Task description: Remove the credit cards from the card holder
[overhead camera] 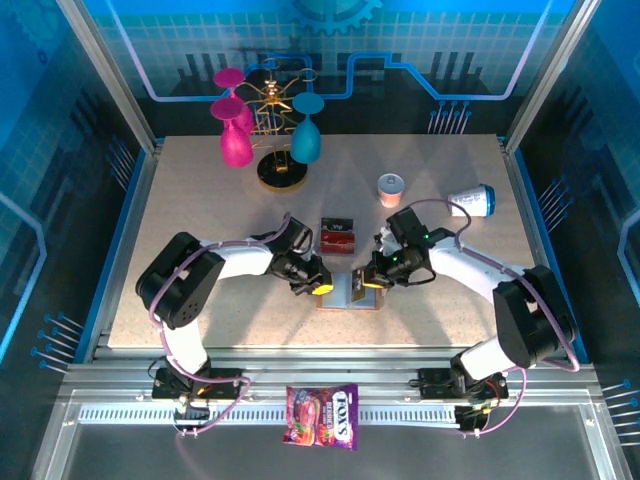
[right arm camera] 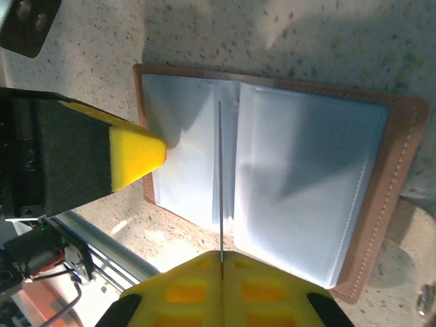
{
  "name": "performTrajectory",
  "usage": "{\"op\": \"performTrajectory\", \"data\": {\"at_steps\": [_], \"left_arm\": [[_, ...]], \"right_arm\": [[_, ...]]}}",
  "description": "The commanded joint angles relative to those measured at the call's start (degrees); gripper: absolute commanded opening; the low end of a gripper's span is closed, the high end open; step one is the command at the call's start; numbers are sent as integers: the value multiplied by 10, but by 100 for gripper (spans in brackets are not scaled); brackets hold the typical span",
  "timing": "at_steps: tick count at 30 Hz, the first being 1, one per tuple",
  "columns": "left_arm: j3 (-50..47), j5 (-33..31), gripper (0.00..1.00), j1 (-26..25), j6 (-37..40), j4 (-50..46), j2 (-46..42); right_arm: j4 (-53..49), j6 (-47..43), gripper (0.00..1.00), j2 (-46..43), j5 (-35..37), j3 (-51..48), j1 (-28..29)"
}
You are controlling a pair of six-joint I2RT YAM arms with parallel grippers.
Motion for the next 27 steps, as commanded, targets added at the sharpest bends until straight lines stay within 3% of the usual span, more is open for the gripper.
{"op": "performTrajectory", "data": {"at_steps": [1, 10, 15, 27], "left_arm": [[16, 10, 15, 4, 12, -27, -27], [10, 1, 17, 24, 9, -35, -68], [-10, -11, 18, 41, 7, -34, -91], [-68, -23, 21, 78, -1, -20, -135]], "right_arm": [[-95, -89, 6, -3, 32, 54, 7], [-251, -323, 0, 40, 176, 190, 61], [-283, -435, 0, 59, 244, 235, 81], [-360, -666, 0, 139, 246, 362, 100]]}}
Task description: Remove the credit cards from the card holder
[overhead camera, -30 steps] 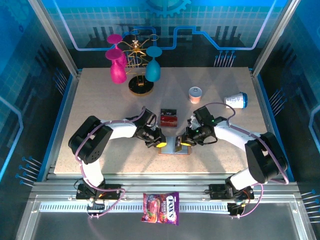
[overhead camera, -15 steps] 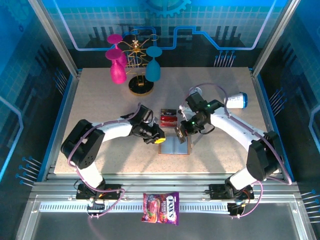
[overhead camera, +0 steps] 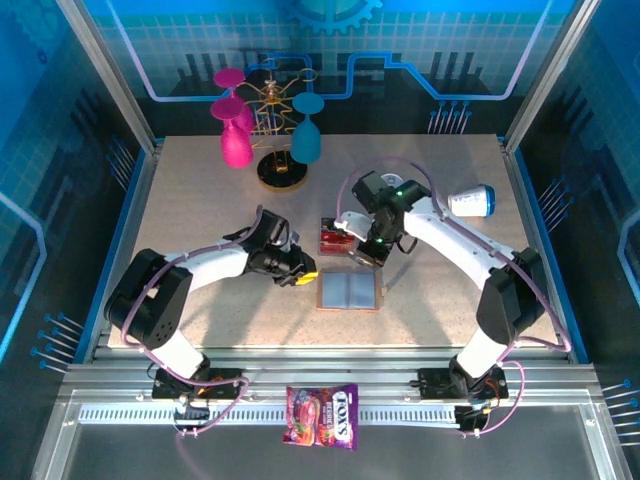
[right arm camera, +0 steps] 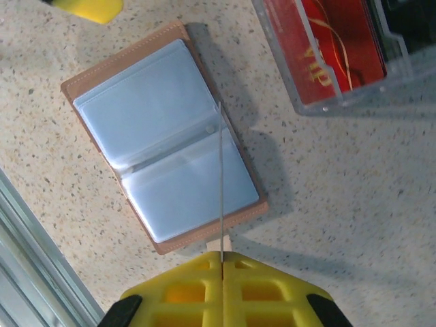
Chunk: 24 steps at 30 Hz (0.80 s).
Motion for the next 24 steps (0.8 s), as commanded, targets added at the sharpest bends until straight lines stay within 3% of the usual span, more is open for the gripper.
{"op": "performTrajectory", "data": {"at_steps": [1, 24], "left_arm": [[-19, -8, 21, 14, -1, -5, -27], [-68, -25, 22, 65, -1, -38, -102]], "right_arm": [[-56, -88, 0, 41, 6, 46, 9], [-201, -216, 0, 325, -2, 463, -21]]}}
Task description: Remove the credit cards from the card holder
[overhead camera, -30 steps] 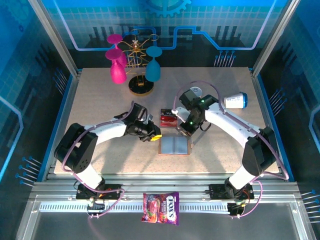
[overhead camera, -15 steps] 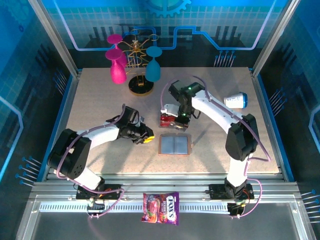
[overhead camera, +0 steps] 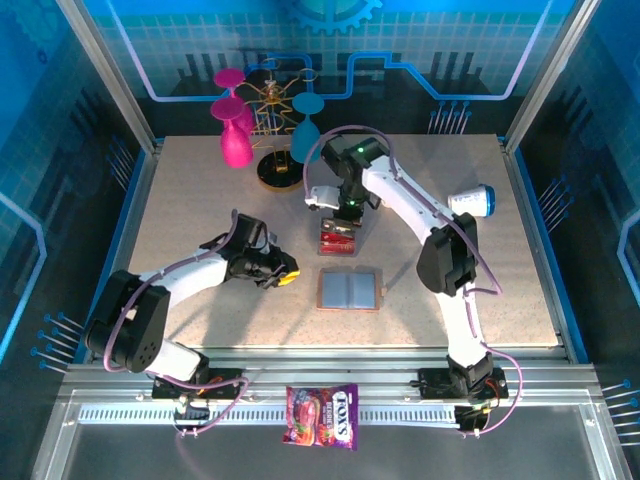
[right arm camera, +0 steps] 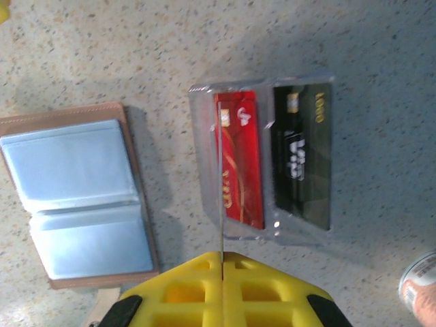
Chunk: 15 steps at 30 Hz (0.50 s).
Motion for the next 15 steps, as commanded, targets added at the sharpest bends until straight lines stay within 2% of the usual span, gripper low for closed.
{"op": "performTrajectory", "data": {"at_steps": [1, 7, 15], "left_arm": [[-8, -8, 22, 8, 1, -22, -15], [-8, -6, 22, 11, 2, -29, -12], [-2, -5, 22, 16, 3, -37, -7]], "right_arm": [[-55, -32, 0, 43, -4, 68, -14], [-91, -58, 0, 108, -2, 166, -25], [-80, -103, 0, 132, 5, 179, -27]]}}
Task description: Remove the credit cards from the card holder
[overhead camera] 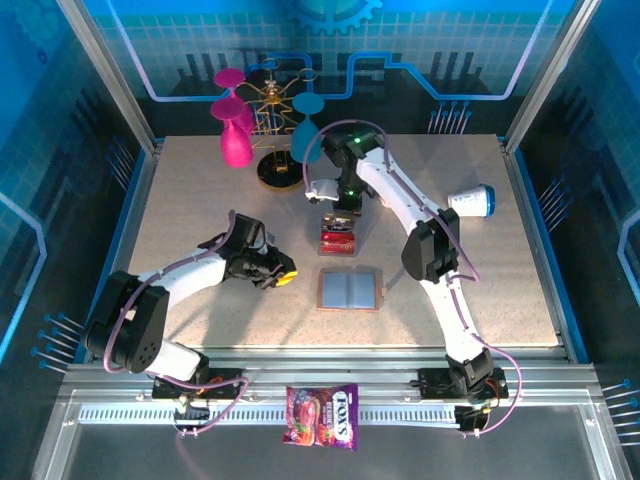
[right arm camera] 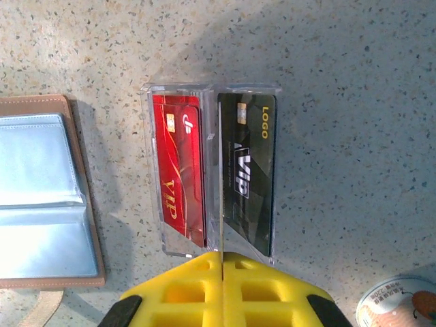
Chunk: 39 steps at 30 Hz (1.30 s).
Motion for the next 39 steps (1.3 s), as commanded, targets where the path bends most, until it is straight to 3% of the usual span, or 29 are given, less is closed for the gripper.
{"op": "performTrajectory", "data": {"at_steps": [1, 16, 23, 33, 39], "left_arm": [[-1, -3, 22, 8, 2, -22, -5], [-4, -7, 22, 11, 0, -31, -11], [-4, -5, 22, 12, 0, -28, -6], [5, -6, 22, 12, 12, -28, 6], [39, -51, 32, 14, 62, -79, 10]], "right_arm": [[-15, -34, 0, 22, 10, 23, -4], [-17, -51, 1, 47, 0, 26, -4], [13, -36, 19, 41, 32, 26, -5], [64, -8, 25, -13, 40, -21, -13], [126, 37, 33, -75, 49, -103, -21]]}}
